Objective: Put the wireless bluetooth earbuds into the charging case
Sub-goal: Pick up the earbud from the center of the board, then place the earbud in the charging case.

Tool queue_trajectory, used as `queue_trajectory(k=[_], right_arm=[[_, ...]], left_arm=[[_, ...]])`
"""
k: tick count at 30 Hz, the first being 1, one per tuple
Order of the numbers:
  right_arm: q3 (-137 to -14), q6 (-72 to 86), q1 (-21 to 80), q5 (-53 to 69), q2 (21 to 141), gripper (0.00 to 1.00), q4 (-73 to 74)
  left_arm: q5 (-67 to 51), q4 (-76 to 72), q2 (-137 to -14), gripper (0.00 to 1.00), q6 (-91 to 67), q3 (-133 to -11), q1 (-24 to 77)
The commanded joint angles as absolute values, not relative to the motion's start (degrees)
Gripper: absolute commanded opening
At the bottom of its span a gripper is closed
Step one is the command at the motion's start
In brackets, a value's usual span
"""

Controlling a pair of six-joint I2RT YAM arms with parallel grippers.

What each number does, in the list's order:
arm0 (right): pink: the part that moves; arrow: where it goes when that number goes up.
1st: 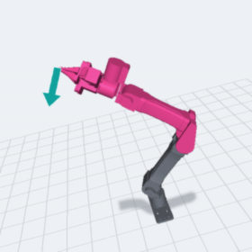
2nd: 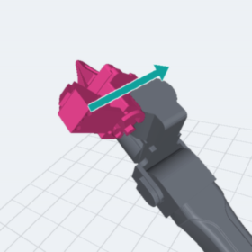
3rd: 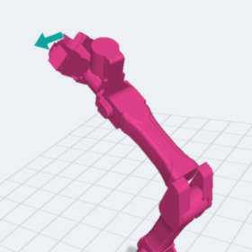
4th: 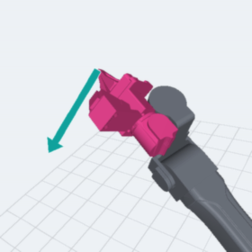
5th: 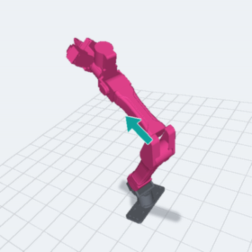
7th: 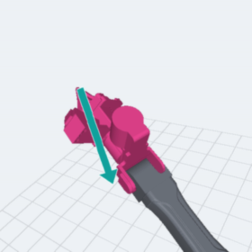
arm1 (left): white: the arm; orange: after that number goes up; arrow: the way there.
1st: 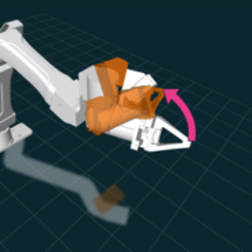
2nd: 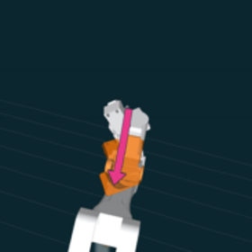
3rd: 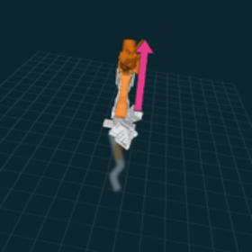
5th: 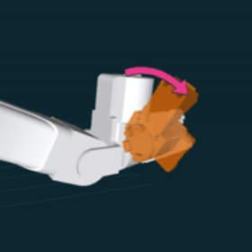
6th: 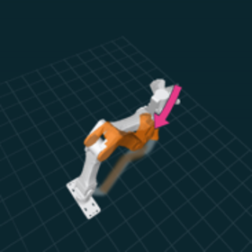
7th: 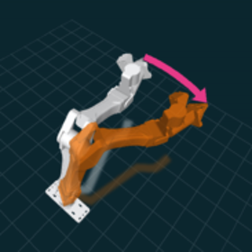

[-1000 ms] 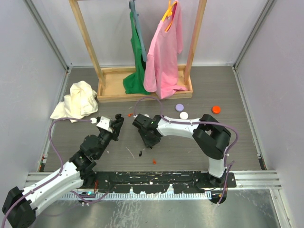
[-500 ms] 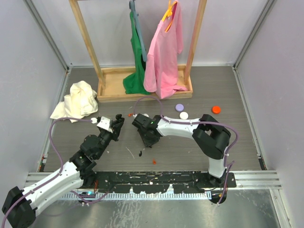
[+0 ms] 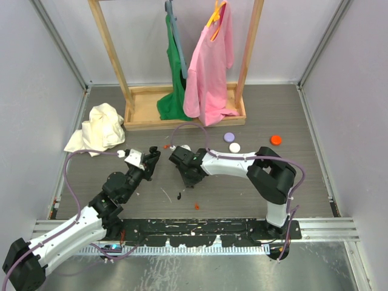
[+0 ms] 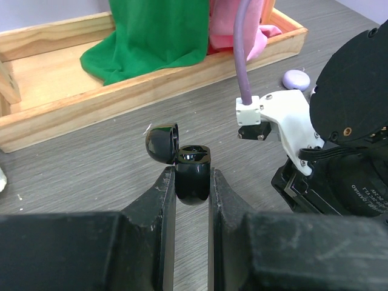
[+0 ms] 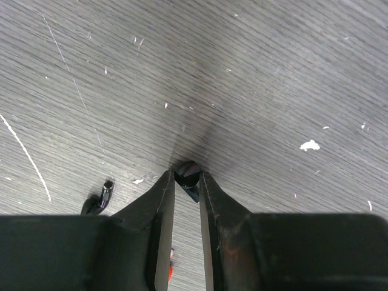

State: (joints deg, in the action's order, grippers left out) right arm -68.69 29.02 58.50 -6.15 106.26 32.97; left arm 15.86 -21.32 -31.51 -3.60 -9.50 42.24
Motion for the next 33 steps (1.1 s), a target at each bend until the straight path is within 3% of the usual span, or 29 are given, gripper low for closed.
queue_trajectory(k=[1,21,33], right_arm=[[-66.6,28.0,58.6,-8.0,99.9,0.19,29.3],[-54.9,20.3,56.8,-4.2,69.3,0.17,6.1],[-47.9,21.9,56.8,1.8,61.6,0.17,-13.6]], left_arm=[[13.0,-25.2,-30.2,0.0,-3.9,-9.2,42.0],[-3.9,-43.8,-31.6,0.0,-5.8,-6.4,42.0],[-12.3,-50.4,-33.9,0.0,-5.1,-6.6,41.9]])
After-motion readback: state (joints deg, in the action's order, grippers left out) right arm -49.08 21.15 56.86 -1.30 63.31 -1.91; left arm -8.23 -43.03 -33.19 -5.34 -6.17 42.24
